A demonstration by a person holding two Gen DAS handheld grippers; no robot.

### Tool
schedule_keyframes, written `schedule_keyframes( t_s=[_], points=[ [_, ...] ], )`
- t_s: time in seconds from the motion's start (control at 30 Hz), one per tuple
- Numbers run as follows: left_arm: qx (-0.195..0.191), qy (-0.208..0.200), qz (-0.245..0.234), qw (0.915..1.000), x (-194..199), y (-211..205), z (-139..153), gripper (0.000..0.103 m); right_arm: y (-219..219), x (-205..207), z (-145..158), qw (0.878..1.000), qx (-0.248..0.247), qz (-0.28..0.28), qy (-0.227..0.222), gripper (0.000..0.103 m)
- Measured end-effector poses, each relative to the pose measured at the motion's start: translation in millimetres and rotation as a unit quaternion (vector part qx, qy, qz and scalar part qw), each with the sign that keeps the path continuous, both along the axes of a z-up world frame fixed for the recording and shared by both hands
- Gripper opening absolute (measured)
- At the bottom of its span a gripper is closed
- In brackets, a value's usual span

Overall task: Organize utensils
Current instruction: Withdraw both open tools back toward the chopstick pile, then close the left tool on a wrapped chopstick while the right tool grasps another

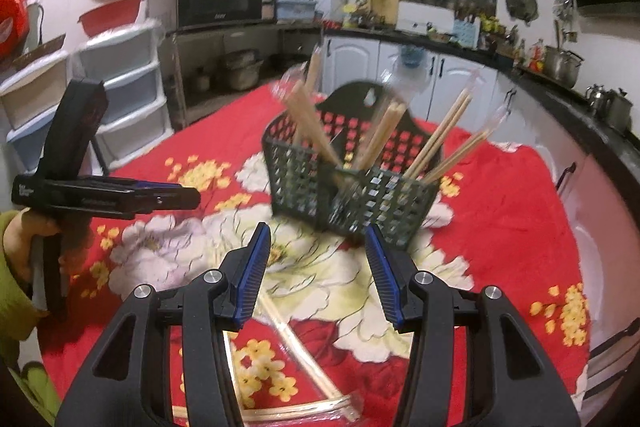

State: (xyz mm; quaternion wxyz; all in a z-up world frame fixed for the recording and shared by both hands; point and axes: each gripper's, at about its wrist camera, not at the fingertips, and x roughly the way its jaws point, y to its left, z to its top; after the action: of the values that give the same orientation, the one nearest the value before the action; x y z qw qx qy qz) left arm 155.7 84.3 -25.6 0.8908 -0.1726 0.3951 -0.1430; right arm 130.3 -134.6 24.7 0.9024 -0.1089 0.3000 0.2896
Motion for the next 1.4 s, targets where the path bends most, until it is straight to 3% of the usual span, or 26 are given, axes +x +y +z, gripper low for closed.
schedule_keyframes(
  t_s=[0.2,0.4,0.6,0.73,0.87,0.9,0.93,1.1,1.4],
  points=[
    [-0.026,0.056,-0.007,0.9980,5,3,-29,0.050,18,4,-25,0.998,-0.031,0.033,0.037,0.047],
    [-0.034,0.078,-0.014,0.9963,11,0,-42,0.047,36,11,-52,0.993,-0.059,0.066,0.074,0.043],
    [-0.006,0.085,-0.028,0.9959,21,-11,-50,0.031,54,23,-73,0.987,-0.087,0.086,0.108,0.041],
    [0.007,0.084,-0.027,0.9961,27,-4,-54,0.008,73,30,-80,0.982,-0.102,0.105,0.121,0.041],
    [-0.001,0.086,-0.027,0.9960,32,2,-55,0.003,90,37,-92,0.978,-0.123,0.108,0.128,0.035],
    [0.002,0.084,-0.028,0.9961,32,2,-55,0.002,92,38,-92,0.979,-0.122,0.108,0.124,0.031],
    [0.003,0.083,-0.029,0.9961,32,2,-55,0.001,93,40,-91,0.980,-0.120,0.104,0.122,0.019],
    [-0.005,0.073,-0.031,0.9968,31,5,-49,0.001,83,47,-77,0.986,-0.090,0.086,0.115,0.006],
    [-0.024,0.019,-0.042,0.9986,23,1,1,0.000,38,35,-21,0.996,-0.013,0.062,0.067,0.006]
  ],
)
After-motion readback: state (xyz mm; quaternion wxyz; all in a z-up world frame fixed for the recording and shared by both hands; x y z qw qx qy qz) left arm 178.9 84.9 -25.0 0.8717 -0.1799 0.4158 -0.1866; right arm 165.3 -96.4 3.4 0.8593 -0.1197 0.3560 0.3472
